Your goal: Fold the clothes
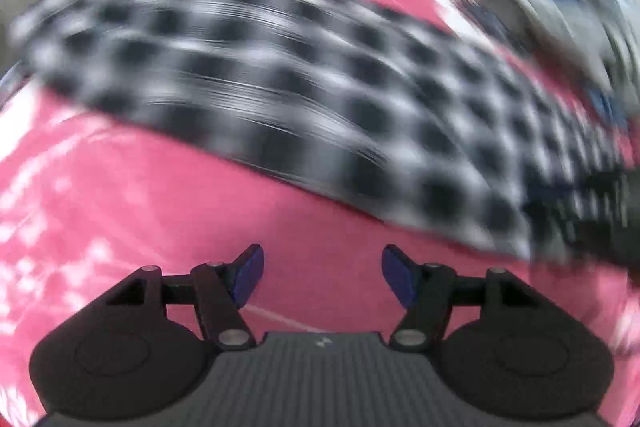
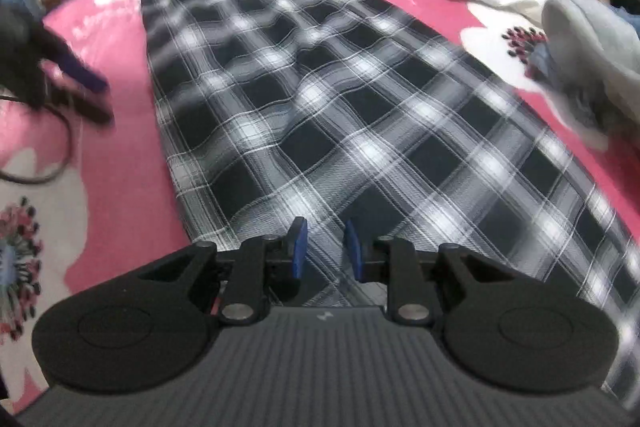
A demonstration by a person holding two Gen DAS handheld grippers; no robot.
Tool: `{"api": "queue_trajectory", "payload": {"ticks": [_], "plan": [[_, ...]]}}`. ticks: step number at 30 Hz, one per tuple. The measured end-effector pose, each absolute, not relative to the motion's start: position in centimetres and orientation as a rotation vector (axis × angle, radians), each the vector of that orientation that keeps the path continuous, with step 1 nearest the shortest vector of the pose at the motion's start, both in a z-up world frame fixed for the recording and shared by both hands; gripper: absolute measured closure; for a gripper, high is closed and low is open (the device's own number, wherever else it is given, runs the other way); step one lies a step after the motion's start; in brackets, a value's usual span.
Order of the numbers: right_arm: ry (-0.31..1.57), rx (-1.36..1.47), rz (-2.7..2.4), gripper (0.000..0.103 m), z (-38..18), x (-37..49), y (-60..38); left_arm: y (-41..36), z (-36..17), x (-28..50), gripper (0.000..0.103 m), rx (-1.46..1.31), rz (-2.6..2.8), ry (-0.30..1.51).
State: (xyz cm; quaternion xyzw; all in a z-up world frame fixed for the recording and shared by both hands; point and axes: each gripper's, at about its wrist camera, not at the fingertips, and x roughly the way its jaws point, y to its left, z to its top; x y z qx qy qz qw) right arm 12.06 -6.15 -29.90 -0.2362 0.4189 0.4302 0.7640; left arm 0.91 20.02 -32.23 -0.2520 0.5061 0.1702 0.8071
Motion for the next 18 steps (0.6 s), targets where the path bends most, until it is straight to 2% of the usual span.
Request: {"api": "queue_trajectory", "payload": {"ticks": [6, 9, 11, 18], "plan": [[0.919, -0.324, 0.938, 0.078, -26.1, 14.5, -1.4, 30.2, -32.0, -2.5, 0.036, -0.834, 0.604, 0.871], [0.905, -0.235, 0.962, 0.075, -26.1, 16.6, 3.4, 33.8, -31.8, -3.4, 0.035, -0.895, 0.662, 0.771], [0.904, -0.148, 0.989, 0.070, -25.6, 17.7, 7.3, 35.5, -31.7, -3.3, 0.035, -0.900, 0.692, 0.746], [0.945, 0.087, 1.058, 0.063, -25.6, 20.5, 19.9, 41.1, -32.7, -4.8, 0.035, -0.909, 0.738, 0.699]]}}
